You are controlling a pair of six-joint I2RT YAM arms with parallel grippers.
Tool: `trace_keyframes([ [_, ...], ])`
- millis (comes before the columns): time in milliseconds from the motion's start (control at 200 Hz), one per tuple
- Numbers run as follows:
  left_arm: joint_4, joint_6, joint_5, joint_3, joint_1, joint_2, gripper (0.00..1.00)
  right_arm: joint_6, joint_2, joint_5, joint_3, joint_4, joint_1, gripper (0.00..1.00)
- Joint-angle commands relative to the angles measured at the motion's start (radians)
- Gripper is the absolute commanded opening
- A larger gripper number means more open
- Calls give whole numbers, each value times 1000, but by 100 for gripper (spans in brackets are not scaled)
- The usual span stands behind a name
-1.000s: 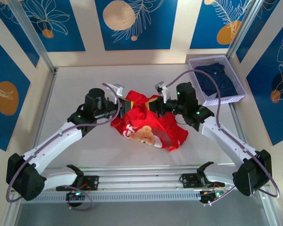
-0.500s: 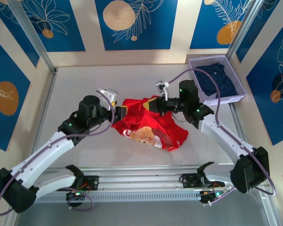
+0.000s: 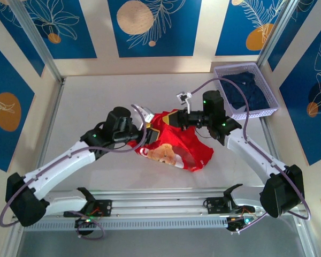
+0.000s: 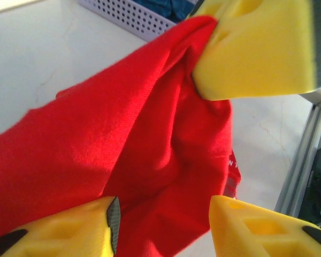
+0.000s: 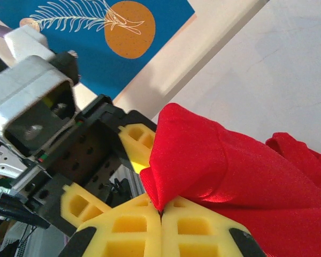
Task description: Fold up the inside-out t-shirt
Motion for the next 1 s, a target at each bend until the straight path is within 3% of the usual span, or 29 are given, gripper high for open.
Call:
trace_keyframes([
  [0,-8,8,-4,61,0,27,47,13,-17,-27,7,18,-8,0],
  [230,27,-2,34,86,15,75,44,10,-17,-25,5,17,-9,0],
  [460,34,-2,47,101,21,79,13,-18,-29,5,9,-19,-12,0],
  [620,42,-27,124,87,41,22,0,-106,-39,76,48,-130,-13,0],
  [790,91,-160,241,67,88,-48,0,-218,-55,267,109,-280,14,6],
  [995,83,-304,260,81,118,-66,0,-255,-47,605,200,-443,110,31],
])
